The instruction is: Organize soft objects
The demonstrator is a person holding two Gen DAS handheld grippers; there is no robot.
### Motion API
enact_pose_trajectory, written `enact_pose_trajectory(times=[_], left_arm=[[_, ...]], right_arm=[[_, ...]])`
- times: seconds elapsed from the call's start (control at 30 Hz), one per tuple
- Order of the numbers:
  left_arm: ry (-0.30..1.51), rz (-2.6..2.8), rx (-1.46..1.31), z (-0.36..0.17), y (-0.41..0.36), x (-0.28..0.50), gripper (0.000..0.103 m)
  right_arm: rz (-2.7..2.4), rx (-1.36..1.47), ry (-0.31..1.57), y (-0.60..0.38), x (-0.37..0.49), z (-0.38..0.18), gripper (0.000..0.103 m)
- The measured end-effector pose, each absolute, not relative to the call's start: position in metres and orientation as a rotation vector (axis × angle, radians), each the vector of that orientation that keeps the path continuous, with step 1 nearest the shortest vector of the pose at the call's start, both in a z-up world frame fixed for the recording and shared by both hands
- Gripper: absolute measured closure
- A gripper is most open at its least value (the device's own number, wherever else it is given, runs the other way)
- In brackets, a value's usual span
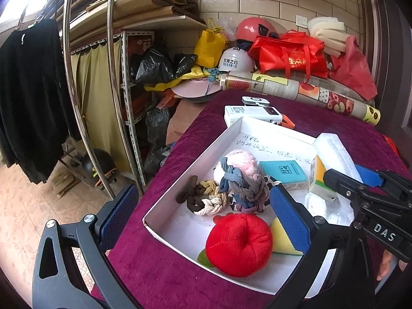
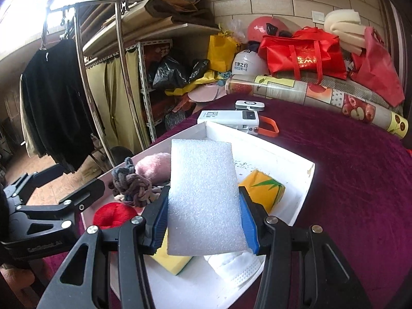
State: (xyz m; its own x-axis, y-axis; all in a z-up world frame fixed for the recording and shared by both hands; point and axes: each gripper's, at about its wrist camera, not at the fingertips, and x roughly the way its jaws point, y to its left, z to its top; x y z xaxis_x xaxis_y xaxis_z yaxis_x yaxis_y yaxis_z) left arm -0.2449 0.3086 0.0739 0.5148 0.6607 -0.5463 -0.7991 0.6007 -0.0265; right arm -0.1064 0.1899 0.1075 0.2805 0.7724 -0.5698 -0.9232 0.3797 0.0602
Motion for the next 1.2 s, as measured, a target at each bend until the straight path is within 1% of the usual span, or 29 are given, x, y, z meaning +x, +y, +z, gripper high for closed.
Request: enact_pose_trajectory(times=[0.23,0.27,0.3,0.33,0.47,0.63,0.87,1.03,1.2], left_arm=[[0.532,0.895,-0.303,0.068,0.314,-0.243,0.0],[0.533,0.895,-0.305,0.068,0.315,-0.243,0.0],[0.534,0.895,-0.307,0.067,0.315,-0.243,0.0],[0.534,0.896,-0.307,0.067,0.315,-0.243,0.0],[0.536,0.898,-0.306,0.067,0.315,-0.244,0.0],[0.554,0.916,-0.273,0.068,0.306,-0.241,0.0],[0.555,0.897,-0.202,0.08,0.272,-0.23,0.0],[0.559,0.886,-0.235,0.09,0.25,-0.227,0.0],[0.564,0.85,-0.224,0.105,0.223,-0.219,0.0]], right_arm=[[1.099,-0.407,0.531,0.208,-0.106,0.098,0.051],[1.099,-0.431,0.542,0.213,-0.106,0.095,0.042],[1.098,-0.437,0.546,0.215,-0.106,0.093,0.025],[1.095,-0.436,0.54,0.215,-0.106,0.092,0.019],[1.095,-0.413,0.527,0.21,-0.109,0.093,0.017],[1.06,-0.356,0.497,0.187,-0.107,0.108,0.017],[1.036,-0.276,0.502,0.158,-0.1,0.127,0.016],[1.03,-0.234,0.496,0.139,-0.1,0.133,0.017],[0.911,-0.199,0.447,0.105,-0.099,0.146,0.016]])
